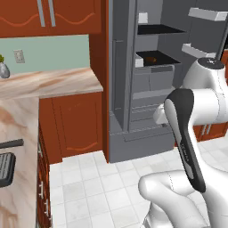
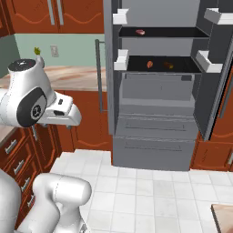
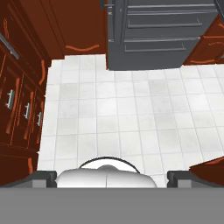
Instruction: Gather the sweet potatos from the fridge and place them on a tray on the dining counter. Then gather the steaks from the fridge and place them on the other tray.
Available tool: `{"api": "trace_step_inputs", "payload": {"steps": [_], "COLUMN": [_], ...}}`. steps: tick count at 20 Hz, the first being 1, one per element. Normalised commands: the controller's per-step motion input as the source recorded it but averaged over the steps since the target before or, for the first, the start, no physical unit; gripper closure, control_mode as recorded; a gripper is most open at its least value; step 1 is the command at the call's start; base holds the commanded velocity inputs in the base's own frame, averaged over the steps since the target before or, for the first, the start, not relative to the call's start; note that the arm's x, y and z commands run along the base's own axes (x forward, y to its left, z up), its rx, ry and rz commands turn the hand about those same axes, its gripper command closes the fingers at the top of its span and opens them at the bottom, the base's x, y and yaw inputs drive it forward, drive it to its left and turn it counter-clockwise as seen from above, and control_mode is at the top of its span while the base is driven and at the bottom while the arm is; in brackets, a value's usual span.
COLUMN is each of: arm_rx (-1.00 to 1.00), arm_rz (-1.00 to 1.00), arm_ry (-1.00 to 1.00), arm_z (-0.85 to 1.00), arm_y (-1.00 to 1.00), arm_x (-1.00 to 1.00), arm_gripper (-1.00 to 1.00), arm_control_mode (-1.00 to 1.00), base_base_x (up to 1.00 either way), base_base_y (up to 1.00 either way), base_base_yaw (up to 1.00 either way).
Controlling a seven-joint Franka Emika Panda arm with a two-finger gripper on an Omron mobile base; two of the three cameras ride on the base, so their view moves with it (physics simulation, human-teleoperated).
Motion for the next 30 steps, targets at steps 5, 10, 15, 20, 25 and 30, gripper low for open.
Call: {"api": "trace_step_inputs", "payload": {"steps": [5,10,15,20,25,30], "arm_rx": [0.0,0.0,0.0,0.0,0.0,0.0], "arm_rz": [0.0,0.0,0.0,0.0,0.0,0.0], "arm_ry": [0.0,0.0,0.0,0.0,0.0,0.0], "arm_z": [0.0,0.0,0.0,0.0,0.0,0.0], "arm_y": [0.0,0.0,0.0,0.0,0.0,0.0], "arm_x": [0.0,0.0,0.0,0.0,0.0,0.0], "arm_gripper": [-1.0,-1.0,-1.0,-1.0,-1.0,-1.0], "arm_control_mode": [1.0,1.0,1.0,1.0,1.0,1.0], "base_base_x": [0.51,0.75,0.75,0.55,0.36,0.45], "base_base_y": [-0.74,-0.29,-0.06,-0.42,-0.74,-0.6], "base_base_yaw": [-0.01,0.0,0.0,0.0,0.02,0.06]}}
